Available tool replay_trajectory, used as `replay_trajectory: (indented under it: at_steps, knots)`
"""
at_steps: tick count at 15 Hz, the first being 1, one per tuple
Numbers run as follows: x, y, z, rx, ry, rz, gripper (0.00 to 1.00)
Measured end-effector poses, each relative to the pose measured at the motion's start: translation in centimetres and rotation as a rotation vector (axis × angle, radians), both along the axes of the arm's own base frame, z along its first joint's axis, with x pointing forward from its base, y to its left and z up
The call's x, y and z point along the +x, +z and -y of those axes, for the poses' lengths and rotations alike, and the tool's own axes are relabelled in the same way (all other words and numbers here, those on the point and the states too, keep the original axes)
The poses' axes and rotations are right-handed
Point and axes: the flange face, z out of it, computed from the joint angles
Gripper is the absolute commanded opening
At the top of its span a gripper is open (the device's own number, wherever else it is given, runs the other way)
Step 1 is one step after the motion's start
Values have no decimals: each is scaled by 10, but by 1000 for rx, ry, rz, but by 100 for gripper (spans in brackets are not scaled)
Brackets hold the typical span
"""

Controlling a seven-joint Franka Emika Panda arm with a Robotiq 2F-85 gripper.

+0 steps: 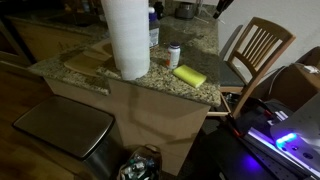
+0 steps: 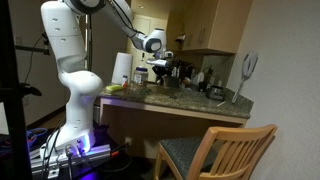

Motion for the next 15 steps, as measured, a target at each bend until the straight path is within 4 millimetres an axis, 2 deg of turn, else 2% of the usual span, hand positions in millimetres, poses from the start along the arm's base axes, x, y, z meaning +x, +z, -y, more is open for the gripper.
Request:
replay_trajectory:
  at_steps: [3,7,10,12,15]
  knots:
    - [2,-8,-1,-9,-11,-15,3]
    - [37,-67,3,-18,-113,-10,3]
    - [70,-103,-9,-11,-153,-6,3]
    - [88,-110,-20,-3,-160,-8,3]
    - [102,-108,-25,5,-177,-1,3]
